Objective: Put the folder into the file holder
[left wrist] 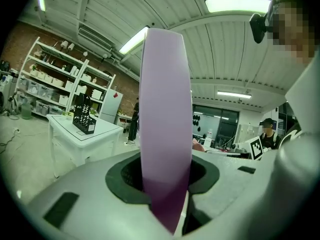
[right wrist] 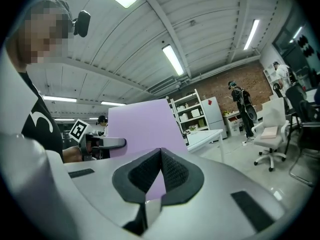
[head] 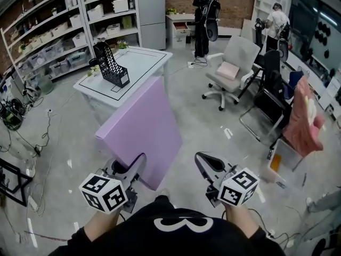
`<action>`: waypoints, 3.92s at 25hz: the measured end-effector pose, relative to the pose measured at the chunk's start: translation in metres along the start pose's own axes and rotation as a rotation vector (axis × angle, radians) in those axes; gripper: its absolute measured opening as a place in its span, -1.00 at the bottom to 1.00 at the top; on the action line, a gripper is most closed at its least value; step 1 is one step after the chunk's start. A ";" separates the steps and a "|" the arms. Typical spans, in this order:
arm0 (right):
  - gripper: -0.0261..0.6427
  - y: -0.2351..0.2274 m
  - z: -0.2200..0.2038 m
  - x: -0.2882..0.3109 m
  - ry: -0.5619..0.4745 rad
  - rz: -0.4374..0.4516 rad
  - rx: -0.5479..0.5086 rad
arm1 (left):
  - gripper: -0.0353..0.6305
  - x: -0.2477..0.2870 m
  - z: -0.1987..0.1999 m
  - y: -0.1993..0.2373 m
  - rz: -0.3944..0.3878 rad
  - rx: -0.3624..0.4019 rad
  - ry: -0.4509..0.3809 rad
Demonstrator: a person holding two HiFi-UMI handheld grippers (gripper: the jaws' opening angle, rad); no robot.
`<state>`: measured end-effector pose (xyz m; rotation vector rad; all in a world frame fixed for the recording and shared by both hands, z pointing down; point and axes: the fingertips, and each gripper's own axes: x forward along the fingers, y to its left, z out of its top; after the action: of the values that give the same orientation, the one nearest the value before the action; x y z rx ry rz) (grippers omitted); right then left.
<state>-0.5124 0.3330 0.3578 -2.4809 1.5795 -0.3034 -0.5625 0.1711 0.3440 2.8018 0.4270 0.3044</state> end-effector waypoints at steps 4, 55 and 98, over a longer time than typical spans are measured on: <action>-0.91 -0.019 -0.008 0.017 0.023 -0.024 0.010 | -0.43 0.023 0.000 0.019 -0.012 -0.014 0.009; -0.91 -0.455 0.106 0.680 0.314 0.484 0.044 | -0.42 0.478 0.171 0.481 0.429 -0.294 -0.097; -0.91 -0.477 0.126 0.789 0.416 0.988 -0.126 | -0.42 0.409 0.339 0.489 1.307 0.057 -0.435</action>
<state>0.2629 -0.1784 0.4192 -1.4460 2.7952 -0.5680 0.0296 -0.2305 0.2462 2.6303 -1.5149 -0.0916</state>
